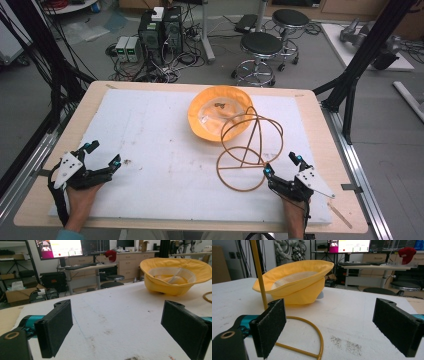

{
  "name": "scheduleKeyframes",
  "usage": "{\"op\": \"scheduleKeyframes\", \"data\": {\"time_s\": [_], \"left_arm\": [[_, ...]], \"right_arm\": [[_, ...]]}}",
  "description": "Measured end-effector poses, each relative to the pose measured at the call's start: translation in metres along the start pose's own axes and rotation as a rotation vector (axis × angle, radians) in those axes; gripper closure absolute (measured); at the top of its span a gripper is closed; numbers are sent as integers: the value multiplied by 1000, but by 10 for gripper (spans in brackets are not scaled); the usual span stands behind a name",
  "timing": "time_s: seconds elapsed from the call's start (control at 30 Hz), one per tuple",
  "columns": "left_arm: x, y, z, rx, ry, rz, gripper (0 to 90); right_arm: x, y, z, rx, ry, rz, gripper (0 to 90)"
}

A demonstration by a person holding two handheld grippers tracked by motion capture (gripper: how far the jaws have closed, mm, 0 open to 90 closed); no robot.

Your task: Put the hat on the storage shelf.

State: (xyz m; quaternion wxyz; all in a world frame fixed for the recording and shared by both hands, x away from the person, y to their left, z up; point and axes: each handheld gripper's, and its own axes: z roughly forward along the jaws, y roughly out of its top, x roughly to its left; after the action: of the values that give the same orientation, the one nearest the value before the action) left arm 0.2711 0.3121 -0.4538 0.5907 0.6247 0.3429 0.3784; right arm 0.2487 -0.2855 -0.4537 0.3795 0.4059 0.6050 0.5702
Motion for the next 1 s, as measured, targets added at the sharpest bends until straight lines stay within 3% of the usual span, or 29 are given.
{"op": "scheduleKeyframes", "data": {"time_s": [0.7,1.0], "left_arm": [[1,1,1,14,4,-16,106],[3,2,4,38,-15,-23,106]], "right_arm": [[1,0,1,14,1,-8,104],[1,0,1,16,5,-6,104]]}}
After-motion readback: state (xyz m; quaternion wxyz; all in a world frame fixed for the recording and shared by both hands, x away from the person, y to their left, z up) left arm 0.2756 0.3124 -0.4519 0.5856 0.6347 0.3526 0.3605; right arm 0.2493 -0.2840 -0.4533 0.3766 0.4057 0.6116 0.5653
